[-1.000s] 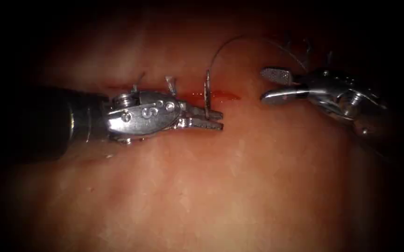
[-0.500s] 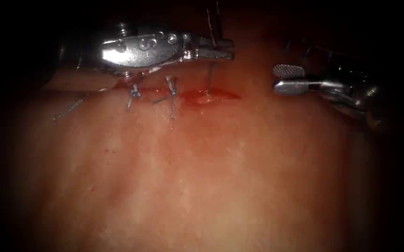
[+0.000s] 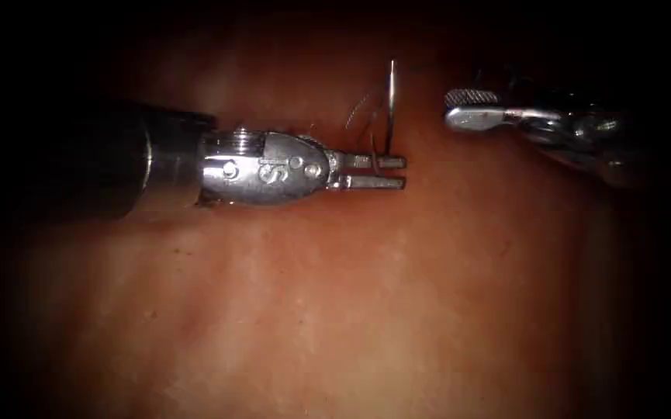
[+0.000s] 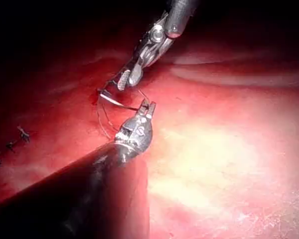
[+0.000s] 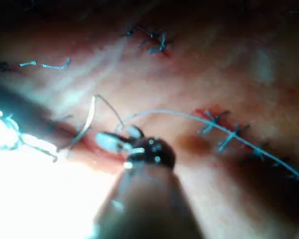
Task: Wound Closure
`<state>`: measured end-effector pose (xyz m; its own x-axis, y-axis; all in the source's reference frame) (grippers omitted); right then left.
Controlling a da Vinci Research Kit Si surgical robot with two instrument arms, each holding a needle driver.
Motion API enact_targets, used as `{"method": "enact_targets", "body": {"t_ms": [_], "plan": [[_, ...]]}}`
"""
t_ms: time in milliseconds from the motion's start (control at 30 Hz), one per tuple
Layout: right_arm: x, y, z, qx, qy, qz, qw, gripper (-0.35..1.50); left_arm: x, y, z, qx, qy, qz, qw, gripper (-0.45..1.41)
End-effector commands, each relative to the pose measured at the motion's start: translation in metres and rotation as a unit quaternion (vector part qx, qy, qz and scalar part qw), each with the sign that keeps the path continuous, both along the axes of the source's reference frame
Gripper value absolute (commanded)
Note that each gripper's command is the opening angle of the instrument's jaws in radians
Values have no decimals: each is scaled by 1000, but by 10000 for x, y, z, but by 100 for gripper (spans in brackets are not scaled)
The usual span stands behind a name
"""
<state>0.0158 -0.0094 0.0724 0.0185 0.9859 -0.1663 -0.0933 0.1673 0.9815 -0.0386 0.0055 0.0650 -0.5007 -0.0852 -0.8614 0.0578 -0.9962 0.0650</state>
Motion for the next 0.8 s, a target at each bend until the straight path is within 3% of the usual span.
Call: {"method": "enact_targets", "body": {"t_ms": [33, 333, 800], "plan": [[11, 2, 2, -1, 3, -2, 1000, 59, -6, 4, 5, -3, 2, -1, 1000, -45], [30, -10, 6, 20, 12, -9, 1000, 76, -10, -4, 12, -61, 42, -5, 997, -45], [58, -15, 16, 27, 0, -10, 1000, 76, -12, -7, 13, -77, 62, -8, 995, -45]]}}
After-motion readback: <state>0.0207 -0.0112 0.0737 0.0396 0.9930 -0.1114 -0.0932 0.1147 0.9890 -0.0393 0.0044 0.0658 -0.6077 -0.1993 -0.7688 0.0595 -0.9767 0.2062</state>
